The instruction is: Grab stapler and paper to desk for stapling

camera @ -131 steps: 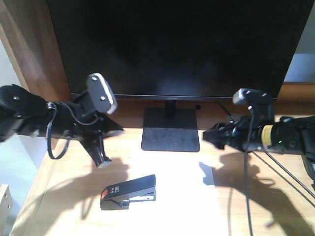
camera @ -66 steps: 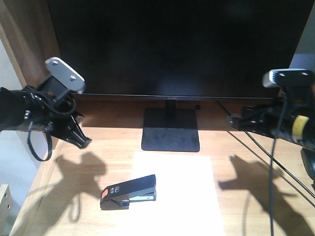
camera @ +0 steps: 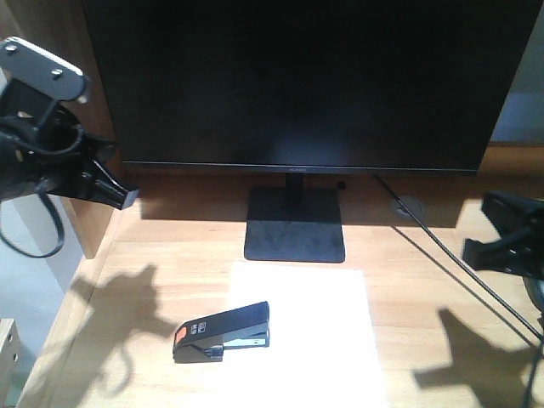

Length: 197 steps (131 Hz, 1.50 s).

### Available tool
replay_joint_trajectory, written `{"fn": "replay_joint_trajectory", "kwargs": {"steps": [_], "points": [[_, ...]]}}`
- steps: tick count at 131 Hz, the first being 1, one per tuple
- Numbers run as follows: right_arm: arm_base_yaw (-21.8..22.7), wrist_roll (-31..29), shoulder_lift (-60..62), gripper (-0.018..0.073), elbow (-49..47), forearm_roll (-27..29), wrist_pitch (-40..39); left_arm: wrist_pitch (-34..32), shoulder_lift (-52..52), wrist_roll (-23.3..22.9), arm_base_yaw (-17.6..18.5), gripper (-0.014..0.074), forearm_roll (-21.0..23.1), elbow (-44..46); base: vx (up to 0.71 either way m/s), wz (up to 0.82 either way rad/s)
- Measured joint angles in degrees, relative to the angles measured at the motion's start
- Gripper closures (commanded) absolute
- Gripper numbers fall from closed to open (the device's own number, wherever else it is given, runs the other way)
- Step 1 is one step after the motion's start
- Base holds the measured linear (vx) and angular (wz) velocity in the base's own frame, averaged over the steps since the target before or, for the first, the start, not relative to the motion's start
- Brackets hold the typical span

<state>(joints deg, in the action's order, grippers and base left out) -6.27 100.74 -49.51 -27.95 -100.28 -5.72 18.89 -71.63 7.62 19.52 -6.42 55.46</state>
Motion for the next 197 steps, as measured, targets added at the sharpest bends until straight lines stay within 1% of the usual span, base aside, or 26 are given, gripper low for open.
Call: {"fn": "replay_joint_trajectory", "kwargs": {"steps": [9,12,28,41,70,84,103,116,130,142,168,197], "points": [[0.0,0.0,3.2,0.0569,1.2,0.0,0.0,-3.1,2.3,-0.1,0.0,0.0603,0.0,-2.1,0.00,0.00],[0.0,0.0,4.7,0.0569,1.9,0.0,0.0,-5.2,3.7,-0.1,0.0,0.0603,0.0,-3.8,0.00,0.00],[0.0,0.1,11.7,0.0569,4.6,0.0,0.0,-10.9,9.1,-0.1,0.0,0.0603,-0.1,-10.1,0.00,0.00],[0.0,0.1,17.1,0.0569,6.4,0.0,0.0,-13.2,13.3,-0.1,0.0,0.0603,-0.1,-14.7,0.00,0.00],[0.0,0.1,27.9,0.0569,11.6,0.0,0.0,-16.8,26.1,0.1,0.0,0.0603,-0.1,-24.8,0.00,0.00],[0.0,0.1,31.6,0.0569,14.1,0.0,0.0,-17.0,32.5,0.1,0.0,0.0603,-0.1,-28.9,0.00,0.00],[0.0,0.1,33.7,0.0569,15.9,0.0,0.0,-16.9,41.0,0.1,0.0,0.0603,-0.1,-33.3,0.00,0.00],[0.0,0.1,33.8,0.0569,16.4,0.0,0.0,-15.5,47.1,0.1,0.0,0.0603,-0.1,-35.7,0.00,0.00],[0.0,0.1,33.8,0.0569,16.7,0.0,0.0,-14.1,51.4,0.1,0.0,0.0603,-0.1,-36.9,0.00,0.00],[0.0,0.1,33.8,0.0569,16.7,0.0,0.0,-13.0,53.0,0.1,0.0,0.0603,-0.1,-37.2,0.00,0.00],[0.0,0.1,33.8,0.0569,16.7,0.0,0.0,-11.3,53.1,0.1,0.0,0.0603,-0.1,-37.3,0.00,0.00],[0.0,0.1,33.8,0.0569,16.7,0.0,0.0,-11.2,53.1,0.1,0.0,0.0603,-0.1,-37.3,0.00,0.00]]}}
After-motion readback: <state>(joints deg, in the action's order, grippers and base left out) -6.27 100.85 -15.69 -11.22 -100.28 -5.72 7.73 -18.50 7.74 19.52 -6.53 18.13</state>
